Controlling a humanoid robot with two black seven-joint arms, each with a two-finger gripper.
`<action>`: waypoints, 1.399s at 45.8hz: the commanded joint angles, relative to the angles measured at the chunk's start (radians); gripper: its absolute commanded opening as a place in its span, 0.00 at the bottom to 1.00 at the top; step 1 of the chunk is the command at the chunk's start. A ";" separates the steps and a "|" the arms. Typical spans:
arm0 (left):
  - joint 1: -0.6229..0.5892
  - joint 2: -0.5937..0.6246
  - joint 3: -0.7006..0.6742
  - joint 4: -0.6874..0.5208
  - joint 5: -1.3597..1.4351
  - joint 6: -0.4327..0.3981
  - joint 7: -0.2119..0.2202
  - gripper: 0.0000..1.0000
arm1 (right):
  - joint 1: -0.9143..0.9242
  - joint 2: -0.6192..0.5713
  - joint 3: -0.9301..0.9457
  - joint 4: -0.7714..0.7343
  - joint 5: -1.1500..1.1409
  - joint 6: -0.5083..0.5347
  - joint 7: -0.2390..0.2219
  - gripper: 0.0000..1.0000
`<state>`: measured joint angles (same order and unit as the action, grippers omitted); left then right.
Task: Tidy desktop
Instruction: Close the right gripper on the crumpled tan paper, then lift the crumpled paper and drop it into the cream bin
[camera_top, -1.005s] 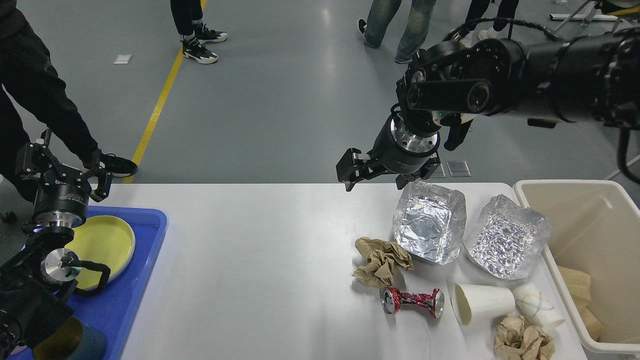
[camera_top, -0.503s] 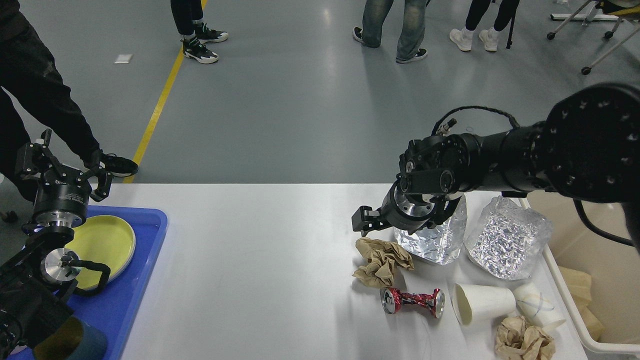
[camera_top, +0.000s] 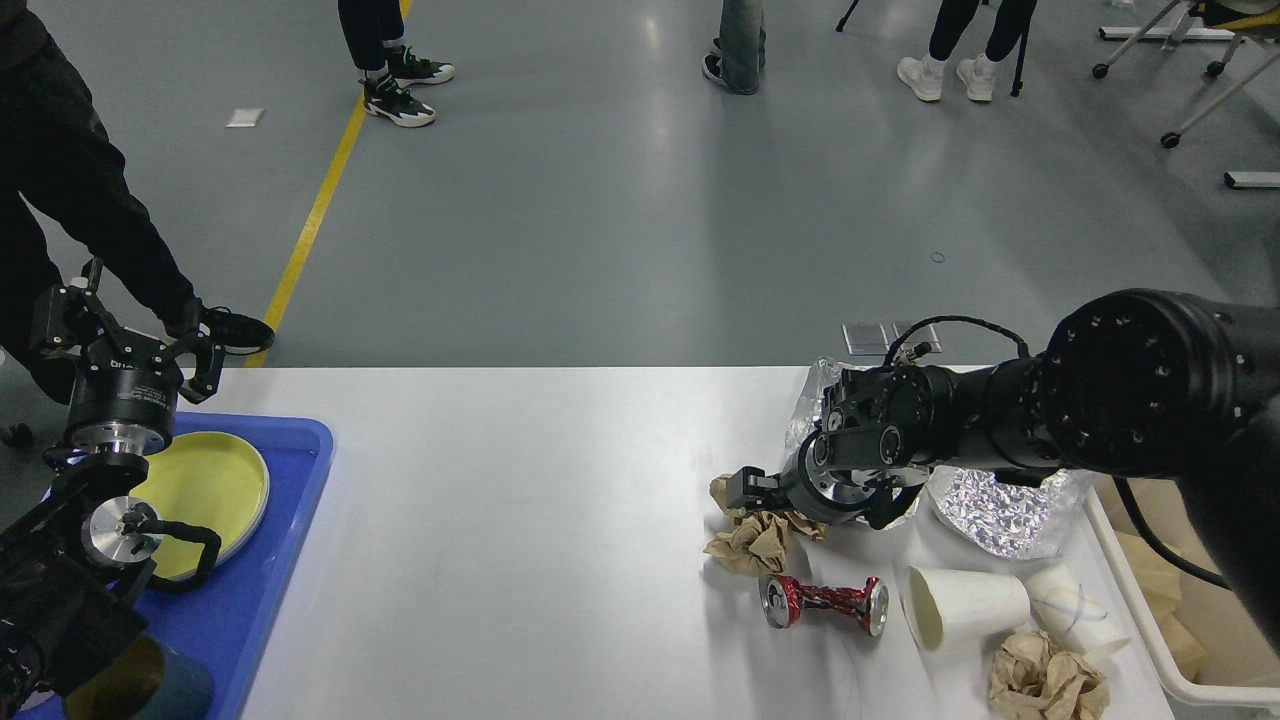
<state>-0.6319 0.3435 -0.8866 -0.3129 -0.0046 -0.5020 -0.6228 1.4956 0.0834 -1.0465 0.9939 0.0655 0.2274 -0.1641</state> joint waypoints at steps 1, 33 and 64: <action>0.000 0.000 0.000 0.000 0.000 0.000 0.000 0.96 | -0.032 -0.002 0.005 -0.014 0.010 -0.017 0.002 1.00; 0.000 0.000 0.000 0.000 0.000 0.000 0.000 0.96 | -0.084 0.016 0.008 -0.006 0.010 -0.146 0.006 0.46; 0.000 0.000 0.001 0.000 0.000 0.000 0.000 0.96 | 0.190 -0.115 0.131 0.270 0.010 -0.132 0.014 0.05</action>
<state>-0.6320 0.3436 -0.8855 -0.3129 -0.0048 -0.5015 -0.6228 1.5722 0.0205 -0.9485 1.1668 0.0742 0.0885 -0.1518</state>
